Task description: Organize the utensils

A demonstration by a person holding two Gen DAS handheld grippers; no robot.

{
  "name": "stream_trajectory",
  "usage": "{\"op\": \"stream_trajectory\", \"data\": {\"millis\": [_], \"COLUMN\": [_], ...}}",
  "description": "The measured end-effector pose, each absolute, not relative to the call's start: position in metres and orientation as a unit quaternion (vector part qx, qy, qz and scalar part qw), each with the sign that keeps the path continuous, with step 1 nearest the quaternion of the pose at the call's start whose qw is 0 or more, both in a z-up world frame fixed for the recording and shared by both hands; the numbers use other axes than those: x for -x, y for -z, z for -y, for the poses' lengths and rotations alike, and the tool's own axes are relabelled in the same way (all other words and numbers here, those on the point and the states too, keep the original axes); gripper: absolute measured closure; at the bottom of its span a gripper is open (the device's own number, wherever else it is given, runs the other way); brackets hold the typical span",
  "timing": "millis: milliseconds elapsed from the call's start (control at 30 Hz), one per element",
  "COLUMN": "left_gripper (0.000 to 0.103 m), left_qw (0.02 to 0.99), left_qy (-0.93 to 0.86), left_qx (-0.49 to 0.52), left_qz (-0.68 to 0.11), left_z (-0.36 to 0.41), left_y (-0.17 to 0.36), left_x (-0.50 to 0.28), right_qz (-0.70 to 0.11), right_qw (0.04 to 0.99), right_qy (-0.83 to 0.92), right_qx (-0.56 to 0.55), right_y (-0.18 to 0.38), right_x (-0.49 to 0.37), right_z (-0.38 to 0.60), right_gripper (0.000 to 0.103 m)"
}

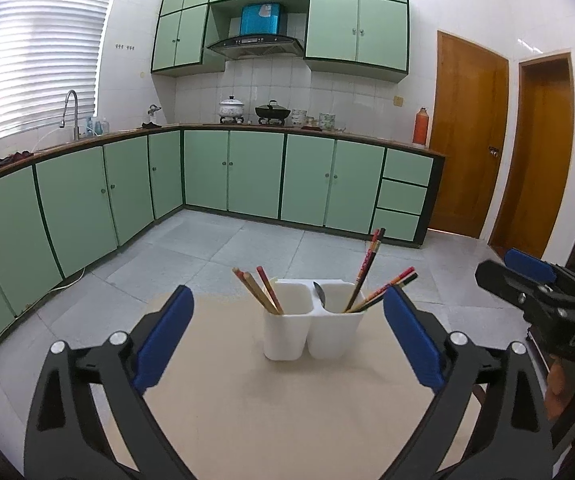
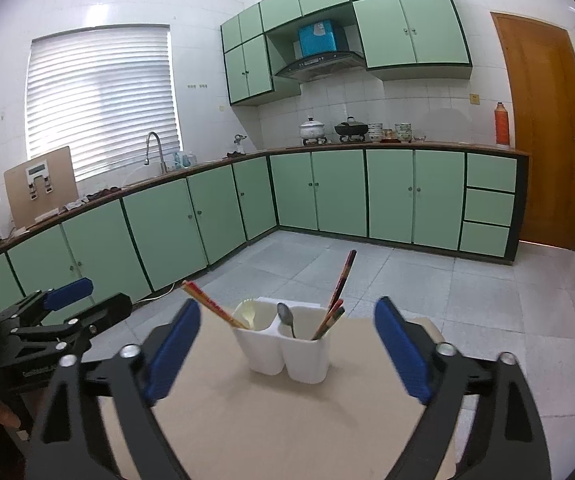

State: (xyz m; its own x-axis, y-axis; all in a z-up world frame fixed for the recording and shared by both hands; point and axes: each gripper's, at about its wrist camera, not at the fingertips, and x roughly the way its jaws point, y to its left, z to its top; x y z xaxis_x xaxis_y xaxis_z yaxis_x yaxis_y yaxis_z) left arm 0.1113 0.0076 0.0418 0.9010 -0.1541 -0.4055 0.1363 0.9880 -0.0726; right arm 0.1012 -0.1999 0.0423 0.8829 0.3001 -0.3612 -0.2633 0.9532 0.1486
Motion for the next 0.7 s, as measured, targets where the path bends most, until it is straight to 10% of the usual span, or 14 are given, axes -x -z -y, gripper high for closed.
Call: {"op": "stream_trajectory", "data": {"millis": [700], "left_gripper": [0.006], "left_qw": [0.978], "left_qy": [0.073], "left_qx": [0.003], "left_qz": [-0.197], "left_z": [-0.002], "left_y": [-0.051], "left_x": [-0.058], "right_qz": [-0.203], "right_qw": [0.965], "right_qy": [-0.16], "right_qx": [-0.044], "right_y": [-0.041], "right_x": [-0.059], "right_z": [0.199], "right_gripper": [0.006]}}
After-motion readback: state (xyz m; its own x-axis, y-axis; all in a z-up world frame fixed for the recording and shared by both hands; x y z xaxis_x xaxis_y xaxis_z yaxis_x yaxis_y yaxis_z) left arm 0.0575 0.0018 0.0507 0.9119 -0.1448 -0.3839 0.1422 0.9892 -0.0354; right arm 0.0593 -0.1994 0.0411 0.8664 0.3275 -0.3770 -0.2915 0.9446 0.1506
